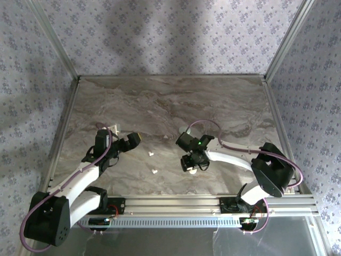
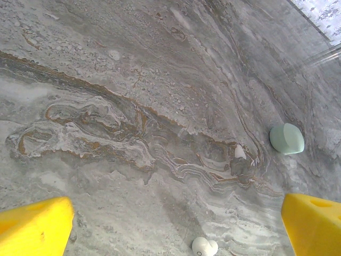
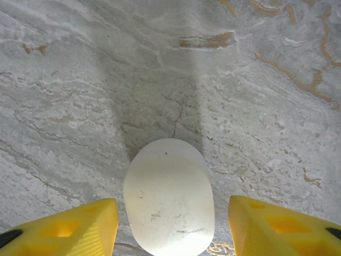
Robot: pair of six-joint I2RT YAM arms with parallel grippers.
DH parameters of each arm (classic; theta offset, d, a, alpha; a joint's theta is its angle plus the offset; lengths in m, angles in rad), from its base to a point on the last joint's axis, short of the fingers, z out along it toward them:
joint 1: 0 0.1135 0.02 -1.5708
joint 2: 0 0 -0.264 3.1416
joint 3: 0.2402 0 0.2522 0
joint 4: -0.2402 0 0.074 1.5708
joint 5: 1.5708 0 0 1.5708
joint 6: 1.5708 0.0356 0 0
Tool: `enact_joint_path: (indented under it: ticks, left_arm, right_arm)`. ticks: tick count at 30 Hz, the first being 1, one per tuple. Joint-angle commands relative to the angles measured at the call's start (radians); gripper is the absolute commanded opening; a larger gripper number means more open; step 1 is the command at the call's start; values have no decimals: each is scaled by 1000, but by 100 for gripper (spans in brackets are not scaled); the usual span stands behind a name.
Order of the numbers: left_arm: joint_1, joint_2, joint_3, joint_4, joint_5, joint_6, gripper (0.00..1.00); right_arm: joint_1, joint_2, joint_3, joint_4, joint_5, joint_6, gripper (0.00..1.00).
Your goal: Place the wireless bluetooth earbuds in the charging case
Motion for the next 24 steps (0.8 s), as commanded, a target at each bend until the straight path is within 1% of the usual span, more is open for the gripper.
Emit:
enact_joint_path:
  ticks: [1,7,12,24]
  left_arm:
    - [5,-18,-3,29,1,-9,100]
    - [5,-21,-3,28,1,-9,100]
    - [5,-24,-3,27,1,-9,100]
    - [5,-26,-3,25,1,-9,100]
  right_arm:
    - [10,-3,-2,-42,27,13,58]
    - [16,11,3,-48,36,13,58]
    - [17,16,6,-49,33,11,55]
    - [18,42,6,-35,24,7,55]
